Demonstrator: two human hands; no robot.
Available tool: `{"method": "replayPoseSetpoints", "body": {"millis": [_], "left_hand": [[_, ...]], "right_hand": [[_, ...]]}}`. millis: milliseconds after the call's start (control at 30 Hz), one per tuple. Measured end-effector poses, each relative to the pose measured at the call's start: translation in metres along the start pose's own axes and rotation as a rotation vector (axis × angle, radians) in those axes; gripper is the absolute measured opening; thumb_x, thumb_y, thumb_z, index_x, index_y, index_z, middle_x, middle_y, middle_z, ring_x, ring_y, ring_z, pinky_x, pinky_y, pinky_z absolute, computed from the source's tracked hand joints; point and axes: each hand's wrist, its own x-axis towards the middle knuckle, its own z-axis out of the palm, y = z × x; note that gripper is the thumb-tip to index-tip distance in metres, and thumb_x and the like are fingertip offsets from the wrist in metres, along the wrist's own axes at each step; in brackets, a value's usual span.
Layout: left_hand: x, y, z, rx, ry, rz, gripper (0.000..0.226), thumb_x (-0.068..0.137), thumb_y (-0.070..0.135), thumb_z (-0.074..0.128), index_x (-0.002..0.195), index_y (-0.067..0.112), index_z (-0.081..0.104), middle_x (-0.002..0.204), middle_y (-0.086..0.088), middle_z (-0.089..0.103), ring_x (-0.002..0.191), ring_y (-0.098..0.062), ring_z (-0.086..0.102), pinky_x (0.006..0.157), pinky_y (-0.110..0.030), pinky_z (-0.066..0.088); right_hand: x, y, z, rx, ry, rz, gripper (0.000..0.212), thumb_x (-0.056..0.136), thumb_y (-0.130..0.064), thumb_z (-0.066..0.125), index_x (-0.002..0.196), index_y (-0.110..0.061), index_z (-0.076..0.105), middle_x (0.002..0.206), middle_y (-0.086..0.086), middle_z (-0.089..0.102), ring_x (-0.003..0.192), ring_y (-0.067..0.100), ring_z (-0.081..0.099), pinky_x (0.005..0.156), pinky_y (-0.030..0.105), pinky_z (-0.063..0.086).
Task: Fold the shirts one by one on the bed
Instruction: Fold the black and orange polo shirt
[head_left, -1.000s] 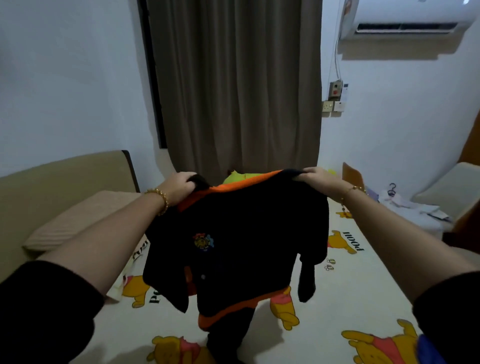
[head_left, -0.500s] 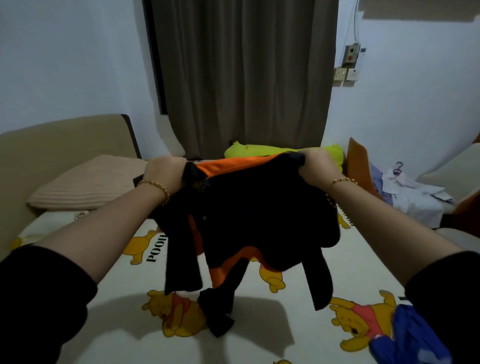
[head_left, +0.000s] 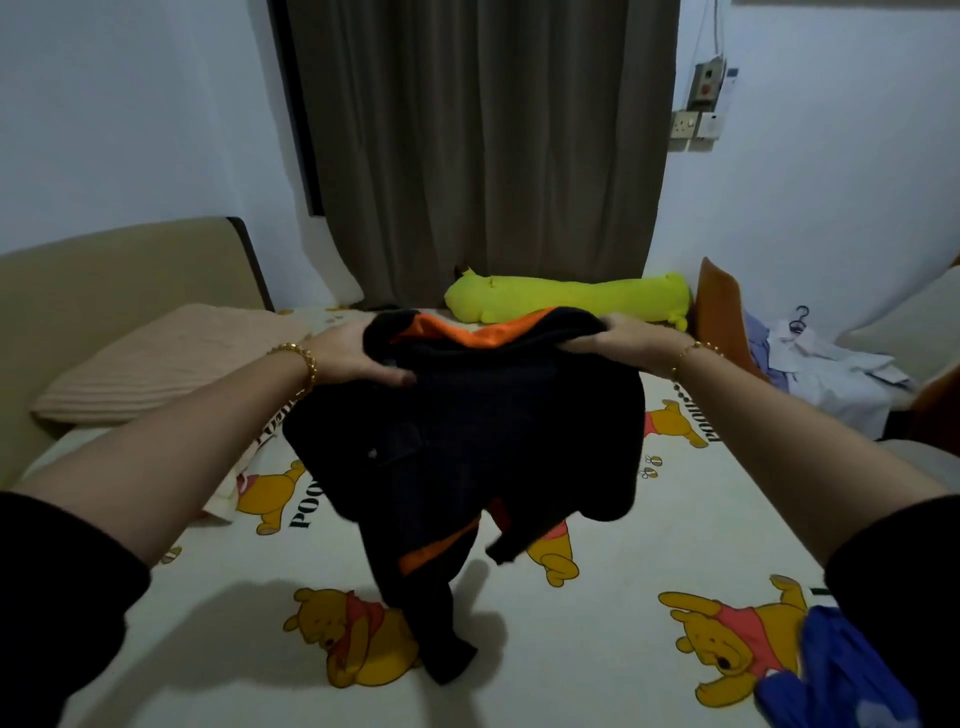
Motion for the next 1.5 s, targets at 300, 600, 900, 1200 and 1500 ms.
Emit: {"method": "replayPoseSetpoints", "body": {"millis": [300,600,900,1200,1500], "left_hand": [[0.075,-0.053,0.035,0.862,-0.282,0.017,0.069,0.062,0.05,0.08,0.119,0.025,0.05,0.115,-0.002,0.06,0.106,-0.021,0.057,0.087,-0.032,0.05],[0.262,-0.066,-0.082,0.856,0.435,0.154,0.019,0.091,0.017,0.046,0.11,0.018,0.043,0.103,-0.007,0.059,0.093,-0.031,0.063,0.072,-0.04,0.051],[0.368,-0.037,-0.205,0.917,1.048,0.449,0.024,0.077,0.003,0.064,0.099,0.006,0.055,0.078,-0.014,0.052,0.063,-0.032,0.055,0.048,-0.031,0.032],[0.352,-0.196,-0.01,0.933,0.559,0.424,0.056,0.038,-0.003,0.086,0.087,0.01,0.063,0.077,-0.011,0.052,0.058,-0.027,0.053,0.042,-0.03,0.044],[0.206,-0.317,0.265,0.664,-0.137,0.214,0.056,0.021,0.021,0.092,0.072,0.024,0.07,0.068,0.002,0.058,0.05,-0.01,0.056,0.033,-0.015,0.038]], "right_hand": [[0.071,0.025,0.06,-0.866,-0.178,0.059,0.054,0.069,-0.04,0.08,0.111,-0.01,0.063,0.106,0.007,0.066,0.099,0.026,0.062,0.08,0.03,0.048],[0.25,-0.036,-0.026,-0.722,0.591,-0.125,0.028,0.084,-0.011,0.049,0.11,-0.014,0.06,0.105,0.015,0.065,0.101,0.037,0.062,0.077,0.04,0.051],[0.367,-0.11,-0.131,-0.739,0.992,-0.447,0.029,0.082,-0.005,0.056,0.109,-0.014,0.054,0.1,0.007,0.06,0.09,0.031,0.061,0.072,0.042,0.053],[0.377,0.075,0.009,-0.837,0.403,-0.27,0.045,0.083,0.002,0.049,0.124,-0.015,0.053,0.121,0.011,0.048,0.115,0.031,0.047,0.088,0.04,0.043],[0.243,0.285,0.22,-0.922,-0.022,0.157,0.05,0.09,-0.008,0.048,0.137,-0.021,0.037,0.135,0.006,0.039,0.125,0.026,0.038,0.102,0.038,0.037]]}}
